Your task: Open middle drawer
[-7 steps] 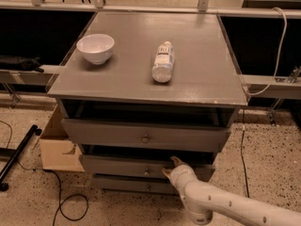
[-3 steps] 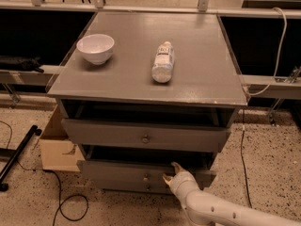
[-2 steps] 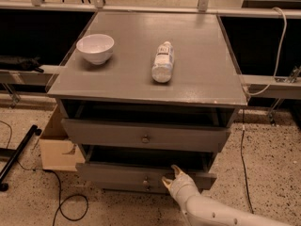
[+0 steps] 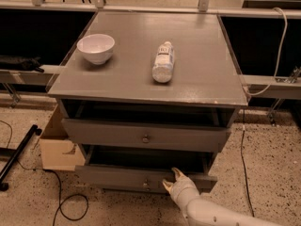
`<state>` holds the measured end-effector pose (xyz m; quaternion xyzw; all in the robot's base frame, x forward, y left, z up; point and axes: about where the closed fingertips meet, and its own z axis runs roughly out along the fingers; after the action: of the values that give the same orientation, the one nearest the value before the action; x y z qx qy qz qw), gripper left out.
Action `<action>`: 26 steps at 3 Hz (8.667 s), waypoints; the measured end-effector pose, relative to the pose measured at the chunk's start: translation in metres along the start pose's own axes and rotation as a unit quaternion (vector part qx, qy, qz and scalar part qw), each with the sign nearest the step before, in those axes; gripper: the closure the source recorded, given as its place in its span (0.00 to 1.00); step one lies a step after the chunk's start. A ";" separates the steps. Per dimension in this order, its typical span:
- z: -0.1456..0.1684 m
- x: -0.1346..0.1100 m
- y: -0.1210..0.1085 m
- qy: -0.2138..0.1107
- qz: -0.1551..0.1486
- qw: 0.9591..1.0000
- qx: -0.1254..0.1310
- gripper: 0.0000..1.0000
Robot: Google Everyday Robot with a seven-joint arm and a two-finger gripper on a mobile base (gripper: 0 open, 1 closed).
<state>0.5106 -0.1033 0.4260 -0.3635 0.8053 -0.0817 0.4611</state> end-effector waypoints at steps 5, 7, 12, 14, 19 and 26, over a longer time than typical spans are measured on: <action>-0.027 0.014 0.010 0.008 0.003 1.000 0.004 1.00; -0.043 0.022 0.016 0.012 0.002 1.000 0.003 1.00; -0.063 0.034 0.025 0.028 -0.003 1.000 0.003 1.00; -0.073 0.041 0.032 0.029 0.005 1.000 -0.003 0.97; -0.055 0.027 0.014 0.030 -0.007 0.999 -0.008 0.00; -0.039 0.018 0.014 0.017 -0.105 0.993 -0.049 0.00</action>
Offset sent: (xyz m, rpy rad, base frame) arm -0.2335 -0.0539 -0.0317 -0.0494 0.1162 -0.1151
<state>0.4663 -0.1129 0.4284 -0.4666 0.7734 -0.0964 0.4181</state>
